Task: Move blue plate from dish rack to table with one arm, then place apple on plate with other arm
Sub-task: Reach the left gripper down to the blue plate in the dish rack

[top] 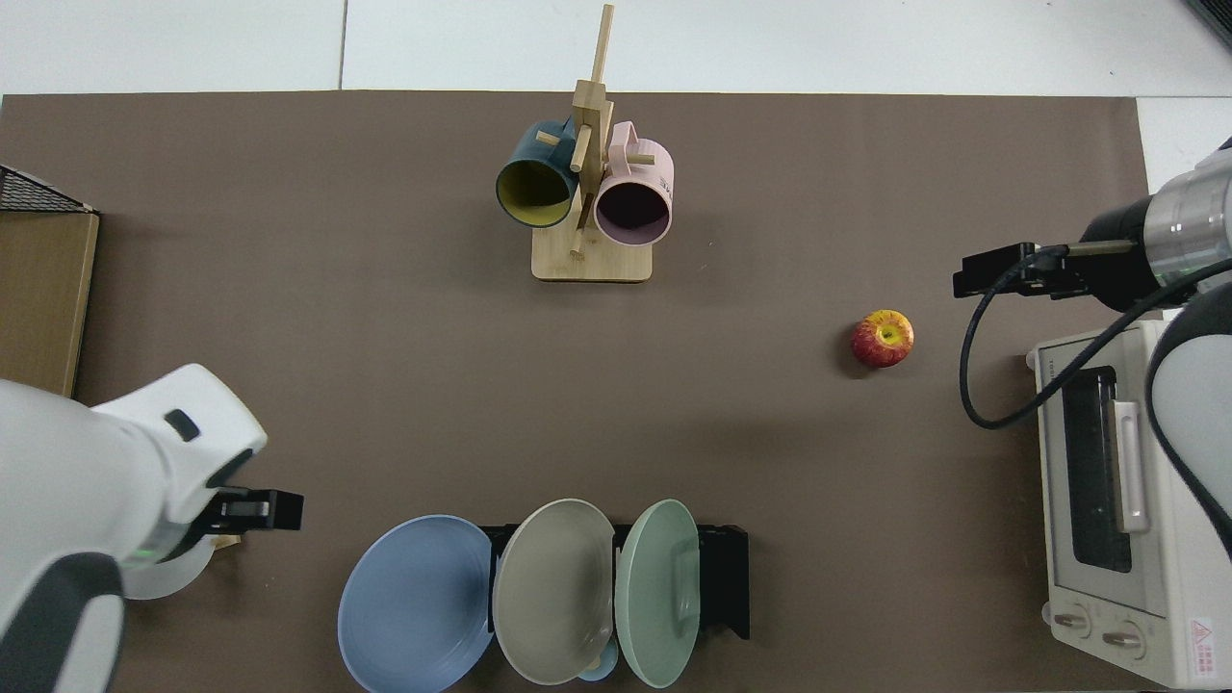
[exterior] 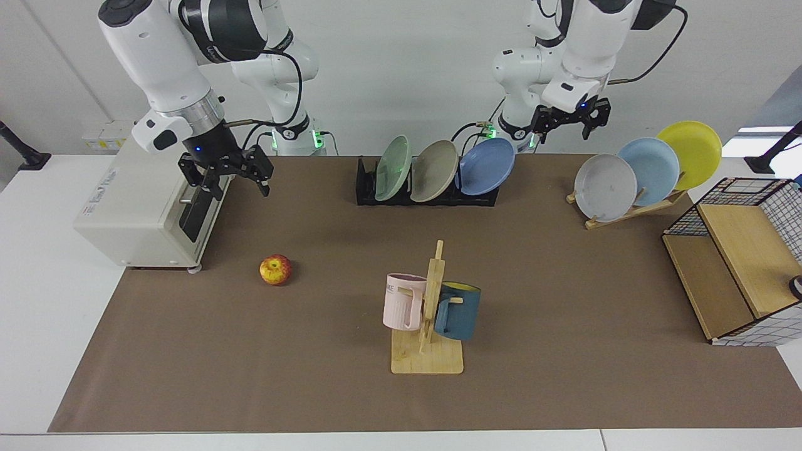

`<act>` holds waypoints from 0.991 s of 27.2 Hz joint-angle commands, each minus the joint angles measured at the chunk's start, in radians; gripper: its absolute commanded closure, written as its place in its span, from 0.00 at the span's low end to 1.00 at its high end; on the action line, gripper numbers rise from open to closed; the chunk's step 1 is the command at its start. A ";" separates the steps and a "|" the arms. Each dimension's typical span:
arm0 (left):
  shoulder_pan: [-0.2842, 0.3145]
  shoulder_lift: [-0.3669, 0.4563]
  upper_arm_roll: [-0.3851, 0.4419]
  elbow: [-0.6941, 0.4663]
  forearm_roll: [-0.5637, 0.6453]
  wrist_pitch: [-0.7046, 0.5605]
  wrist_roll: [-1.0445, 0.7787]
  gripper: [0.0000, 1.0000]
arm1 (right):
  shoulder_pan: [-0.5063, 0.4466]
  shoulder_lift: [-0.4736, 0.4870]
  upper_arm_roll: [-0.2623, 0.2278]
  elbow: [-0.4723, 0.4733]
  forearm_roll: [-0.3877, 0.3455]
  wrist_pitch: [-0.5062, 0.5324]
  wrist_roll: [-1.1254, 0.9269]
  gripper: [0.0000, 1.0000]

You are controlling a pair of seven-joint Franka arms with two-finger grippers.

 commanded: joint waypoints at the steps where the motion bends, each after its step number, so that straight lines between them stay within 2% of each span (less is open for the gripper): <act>1: -0.014 -0.102 -0.090 -0.214 0.038 0.116 -0.098 0.00 | -0.010 -0.017 0.007 -0.021 0.005 0.004 0.005 0.00; 6: -0.053 -0.178 -0.090 -0.313 0.029 0.139 -0.087 0.00 | -0.010 -0.017 0.007 -0.019 0.005 0.004 0.005 0.00; 9: -0.105 -0.172 -0.105 -0.376 0.032 0.174 -0.102 0.00 | -0.010 -0.017 0.007 -0.019 0.005 0.004 0.005 0.00; 15: -0.135 -0.196 -0.112 -0.451 0.030 0.191 -0.099 0.00 | -0.010 -0.017 0.007 -0.019 0.005 0.004 0.003 0.00; 18: -0.177 -0.198 -0.124 -0.513 0.030 0.230 -0.127 0.00 | -0.010 -0.017 0.007 -0.019 0.005 0.004 0.003 0.00; 24: -0.168 -0.187 -0.122 -0.522 0.027 0.267 -0.139 0.00 | -0.010 -0.017 0.007 -0.021 0.005 0.004 0.003 0.00; 27: -0.166 -0.187 -0.118 -0.522 0.027 0.270 -0.133 0.05 | -0.010 -0.017 0.007 -0.021 0.005 0.004 0.005 0.00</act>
